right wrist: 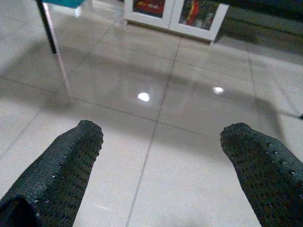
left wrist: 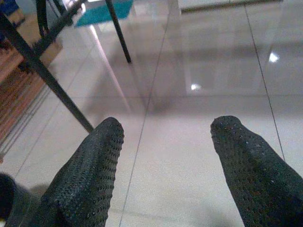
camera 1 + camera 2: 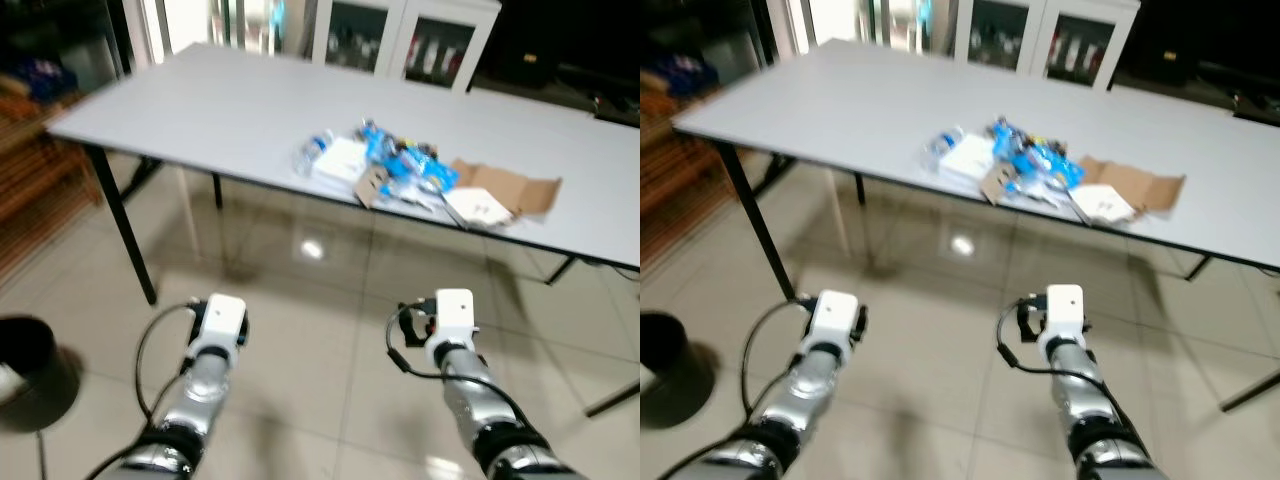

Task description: Picking trash to rubbish bin

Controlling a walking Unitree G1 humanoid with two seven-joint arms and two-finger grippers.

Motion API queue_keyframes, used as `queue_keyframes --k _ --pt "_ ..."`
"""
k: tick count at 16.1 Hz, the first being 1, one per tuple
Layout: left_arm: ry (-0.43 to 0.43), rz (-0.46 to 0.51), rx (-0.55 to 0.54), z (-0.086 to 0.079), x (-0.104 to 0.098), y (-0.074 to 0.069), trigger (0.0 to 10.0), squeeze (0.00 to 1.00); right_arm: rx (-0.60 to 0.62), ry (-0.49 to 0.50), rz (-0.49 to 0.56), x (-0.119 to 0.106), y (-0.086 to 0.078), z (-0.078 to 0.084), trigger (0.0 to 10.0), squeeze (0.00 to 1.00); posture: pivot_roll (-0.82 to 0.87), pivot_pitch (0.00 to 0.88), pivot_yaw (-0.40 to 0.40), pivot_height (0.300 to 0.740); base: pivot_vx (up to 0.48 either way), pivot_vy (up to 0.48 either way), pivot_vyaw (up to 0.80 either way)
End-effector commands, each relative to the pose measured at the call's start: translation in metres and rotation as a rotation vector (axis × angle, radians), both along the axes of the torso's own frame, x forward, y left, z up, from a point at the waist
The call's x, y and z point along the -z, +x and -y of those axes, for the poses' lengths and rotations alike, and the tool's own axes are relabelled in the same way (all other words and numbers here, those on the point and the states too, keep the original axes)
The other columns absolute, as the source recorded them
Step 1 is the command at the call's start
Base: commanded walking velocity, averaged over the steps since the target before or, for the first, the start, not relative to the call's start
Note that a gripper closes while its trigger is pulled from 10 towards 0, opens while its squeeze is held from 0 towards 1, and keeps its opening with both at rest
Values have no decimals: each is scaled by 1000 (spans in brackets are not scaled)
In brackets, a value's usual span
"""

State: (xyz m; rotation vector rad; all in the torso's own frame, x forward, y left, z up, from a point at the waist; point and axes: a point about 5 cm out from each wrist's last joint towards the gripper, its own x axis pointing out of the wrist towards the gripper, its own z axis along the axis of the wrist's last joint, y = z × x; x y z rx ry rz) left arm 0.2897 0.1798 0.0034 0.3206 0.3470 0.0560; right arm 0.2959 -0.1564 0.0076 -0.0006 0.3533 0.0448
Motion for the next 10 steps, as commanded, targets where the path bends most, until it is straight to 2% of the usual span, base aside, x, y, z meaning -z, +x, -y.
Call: queue_keyframes --k 1,2,4,6,10 --pt "-21 32 27 5 -10 10 10000 0 -9 5 44 -10 9 -2 10000 0 5 29 -95 740 0 0 0" --pt "-35 65 47 8 -19 17 10000 0 -11 11 71 -17 13 -2 10000 0 5 28 -95 740 0 0 0" --pt "-56 233 80 17 -59 44 10000 0 -5 22 212 -49 33 -3 10000 0 2 24 -90 740 0 0 0" --pt "-45 329 94 20 -88 61 10000 0 3 29 312 -75 47 -4 10000 0 0 22 -89 740 0 0 0" --pt "-48 512 134 28 -143 80 10000 0 8 54 501 -127 65 -9 10000 0 1 19 -84 740 0 0 0"
